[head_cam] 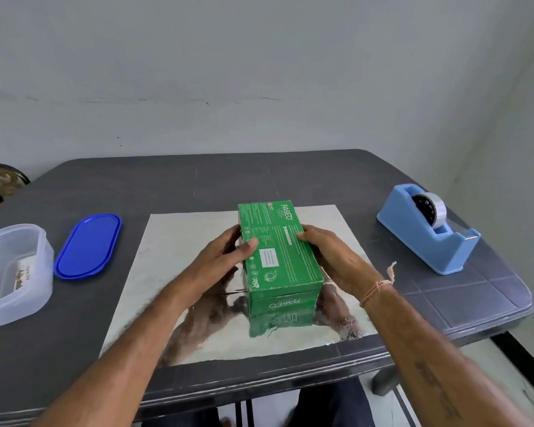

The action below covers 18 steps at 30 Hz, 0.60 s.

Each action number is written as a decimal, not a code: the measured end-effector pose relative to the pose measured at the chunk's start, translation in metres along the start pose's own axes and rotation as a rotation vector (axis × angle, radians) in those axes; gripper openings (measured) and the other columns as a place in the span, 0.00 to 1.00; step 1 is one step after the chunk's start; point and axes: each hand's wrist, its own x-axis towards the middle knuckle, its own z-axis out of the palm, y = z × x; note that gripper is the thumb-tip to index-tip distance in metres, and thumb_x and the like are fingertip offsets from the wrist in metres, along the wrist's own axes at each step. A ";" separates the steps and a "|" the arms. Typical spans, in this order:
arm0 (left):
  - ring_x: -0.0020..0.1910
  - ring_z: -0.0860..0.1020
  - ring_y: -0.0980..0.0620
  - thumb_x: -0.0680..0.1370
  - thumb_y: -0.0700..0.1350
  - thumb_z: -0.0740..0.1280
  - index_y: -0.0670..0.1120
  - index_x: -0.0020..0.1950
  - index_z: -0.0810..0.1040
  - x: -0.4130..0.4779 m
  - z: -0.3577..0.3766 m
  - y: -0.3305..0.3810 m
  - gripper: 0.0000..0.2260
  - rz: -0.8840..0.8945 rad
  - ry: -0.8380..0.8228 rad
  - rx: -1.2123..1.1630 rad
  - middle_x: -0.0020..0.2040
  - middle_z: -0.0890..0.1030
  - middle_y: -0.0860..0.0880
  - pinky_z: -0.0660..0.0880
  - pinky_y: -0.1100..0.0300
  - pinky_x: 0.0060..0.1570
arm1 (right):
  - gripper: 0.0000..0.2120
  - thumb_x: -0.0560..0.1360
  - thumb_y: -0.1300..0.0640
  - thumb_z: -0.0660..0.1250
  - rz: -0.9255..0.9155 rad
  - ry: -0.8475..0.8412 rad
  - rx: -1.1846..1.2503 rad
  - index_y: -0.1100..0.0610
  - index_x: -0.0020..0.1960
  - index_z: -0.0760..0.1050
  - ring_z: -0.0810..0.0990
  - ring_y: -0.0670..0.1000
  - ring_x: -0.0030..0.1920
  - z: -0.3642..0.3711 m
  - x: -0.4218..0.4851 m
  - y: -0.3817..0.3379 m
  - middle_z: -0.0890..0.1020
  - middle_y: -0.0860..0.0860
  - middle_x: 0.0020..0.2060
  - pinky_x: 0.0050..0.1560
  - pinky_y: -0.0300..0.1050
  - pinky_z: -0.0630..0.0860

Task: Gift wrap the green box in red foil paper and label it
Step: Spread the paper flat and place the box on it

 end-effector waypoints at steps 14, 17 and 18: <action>0.66 0.77 0.59 0.79 0.62 0.67 0.67 0.73 0.71 0.002 0.008 -0.002 0.22 -0.039 0.048 -0.049 0.64 0.80 0.65 0.66 0.47 0.74 | 0.16 0.82 0.56 0.66 -0.041 -0.046 0.132 0.58 0.69 0.77 0.86 0.56 0.55 -0.008 -0.008 0.004 0.85 0.57 0.58 0.44 0.40 0.82; 0.65 0.77 0.61 0.78 0.61 0.67 0.66 0.74 0.69 0.001 0.010 0.001 0.23 -0.042 0.059 -0.060 0.67 0.79 0.63 0.66 0.48 0.74 | 0.16 0.82 0.55 0.66 -0.042 -0.035 0.123 0.58 0.68 0.77 0.86 0.57 0.56 -0.007 -0.007 0.005 0.86 0.57 0.57 0.47 0.43 0.83; 0.65 0.75 0.61 0.79 0.60 0.67 0.66 0.75 0.67 0.000 0.011 0.003 0.25 -0.041 0.066 -0.071 0.69 0.77 0.62 0.64 0.49 0.75 | 0.16 0.82 0.55 0.66 -0.043 -0.030 0.123 0.58 0.68 0.77 0.86 0.57 0.56 -0.006 -0.008 0.004 0.86 0.57 0.57 0.48 0.43 0.83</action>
